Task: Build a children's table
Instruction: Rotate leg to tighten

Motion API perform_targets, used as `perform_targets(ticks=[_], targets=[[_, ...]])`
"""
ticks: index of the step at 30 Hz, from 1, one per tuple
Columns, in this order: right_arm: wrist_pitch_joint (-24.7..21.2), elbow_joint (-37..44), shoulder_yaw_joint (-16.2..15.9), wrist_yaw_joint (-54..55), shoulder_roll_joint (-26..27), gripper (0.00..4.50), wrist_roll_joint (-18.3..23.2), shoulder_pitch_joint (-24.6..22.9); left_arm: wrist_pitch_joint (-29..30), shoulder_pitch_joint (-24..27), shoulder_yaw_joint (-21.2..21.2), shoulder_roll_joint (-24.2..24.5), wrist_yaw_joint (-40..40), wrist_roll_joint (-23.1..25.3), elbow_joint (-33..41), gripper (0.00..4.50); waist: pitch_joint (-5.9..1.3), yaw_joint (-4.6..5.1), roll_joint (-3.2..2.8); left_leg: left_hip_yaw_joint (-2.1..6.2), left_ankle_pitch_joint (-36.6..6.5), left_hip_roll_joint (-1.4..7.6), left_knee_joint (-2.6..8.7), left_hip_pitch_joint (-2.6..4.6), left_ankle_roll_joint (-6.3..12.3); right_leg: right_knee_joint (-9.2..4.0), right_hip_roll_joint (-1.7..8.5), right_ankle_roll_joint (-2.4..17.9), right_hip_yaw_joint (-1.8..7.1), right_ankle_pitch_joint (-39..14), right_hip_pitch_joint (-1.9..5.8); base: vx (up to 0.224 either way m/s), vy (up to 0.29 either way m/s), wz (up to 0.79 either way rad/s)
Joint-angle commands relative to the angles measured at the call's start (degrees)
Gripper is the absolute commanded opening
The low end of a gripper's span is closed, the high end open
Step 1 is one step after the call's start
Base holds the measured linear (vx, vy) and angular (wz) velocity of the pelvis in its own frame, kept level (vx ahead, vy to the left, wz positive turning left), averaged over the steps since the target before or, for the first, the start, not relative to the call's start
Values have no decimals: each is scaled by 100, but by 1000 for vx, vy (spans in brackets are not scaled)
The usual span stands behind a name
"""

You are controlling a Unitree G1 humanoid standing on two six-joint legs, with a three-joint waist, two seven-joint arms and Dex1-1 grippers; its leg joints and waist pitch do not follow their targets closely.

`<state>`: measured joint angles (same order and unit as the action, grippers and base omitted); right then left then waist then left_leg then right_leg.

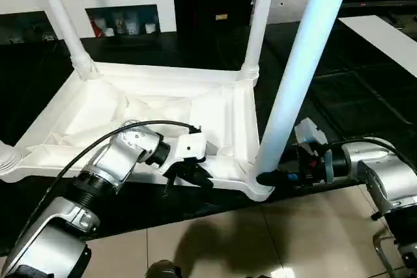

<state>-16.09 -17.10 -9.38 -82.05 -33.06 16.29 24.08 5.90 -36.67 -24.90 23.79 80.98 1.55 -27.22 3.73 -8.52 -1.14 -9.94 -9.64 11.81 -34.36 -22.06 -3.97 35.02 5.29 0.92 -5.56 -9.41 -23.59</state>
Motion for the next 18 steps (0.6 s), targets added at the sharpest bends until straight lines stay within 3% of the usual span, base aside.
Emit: perform_targets(ticks=[1,3,7,8,9,11,13,15,18], targets=[[-131,97,13,-117,-13,197,209,-51,-12,-75,-60,-129,191,-160,260,0,-453,34,69,10,-1154,162,380,103,322,-430,328,1153,278,-1581,321,0,0,0],[-413,259,124,223,146,196,341,-81,315,-100,53,-253,-77,-195,258,0,-444,34,67,7,-1145,167,383,112,310,-430,321,1155,285,-1571,315,0,0,0],[-644,209,258,1017,459,196,192,-1,762,-132,204,-452,-531,-193,233,0,-415,80,64,24,-1298,145,403,106,207,-479,332,1064,266,-1940,305,0,0,0],[-806,-32,459,2228,984,196,-91,197,1322,-190,435,-812,-1250,-188,158,0,-404,117,66,34,-1347,135,415,103,97,-486,332,969,261,-2168,305,0,0,0],[-822,-59,478,2343,1035,196,-116,218,1373,-197,457,-849,-1325,-185,149,0,-391,157,76,28,-1377,118,417,95,60,-497,324,950,257,-2251,293,0,0,0],[-899,-296,577,3014,1333,196,-267,375,1676,-282,614,-1092,-1831,-157,15,0,-399,267,87,64,-1447,82,423,70,-64,-529,340,792,207,-2584,344,0,0,0],[-911,-502,643,3741,1608,196,-481,524,1878,-380,812,-1347,-2376,-182,-153,0,-396,367,87,57,-1473,70,416,75,-25,-568,322,744,212,-2566,327,0,0,0],[-1013,-582,716,4080,1758,196,-493,600,1963,-417,916,-1480,-2612,-209,-212,0,-423,432,96,41,-1321,52,393,59,81,-551,310,833,222,-2233,334,0,0,0],[-860,-869,895,4746,2171,196,-562,763,2104,-461,1130,-1841,-3224,-171,-262,0,-456,449,98,15,-1039,45,352,49,201,-521,305,951,229,-1878,337,0,0,0]])
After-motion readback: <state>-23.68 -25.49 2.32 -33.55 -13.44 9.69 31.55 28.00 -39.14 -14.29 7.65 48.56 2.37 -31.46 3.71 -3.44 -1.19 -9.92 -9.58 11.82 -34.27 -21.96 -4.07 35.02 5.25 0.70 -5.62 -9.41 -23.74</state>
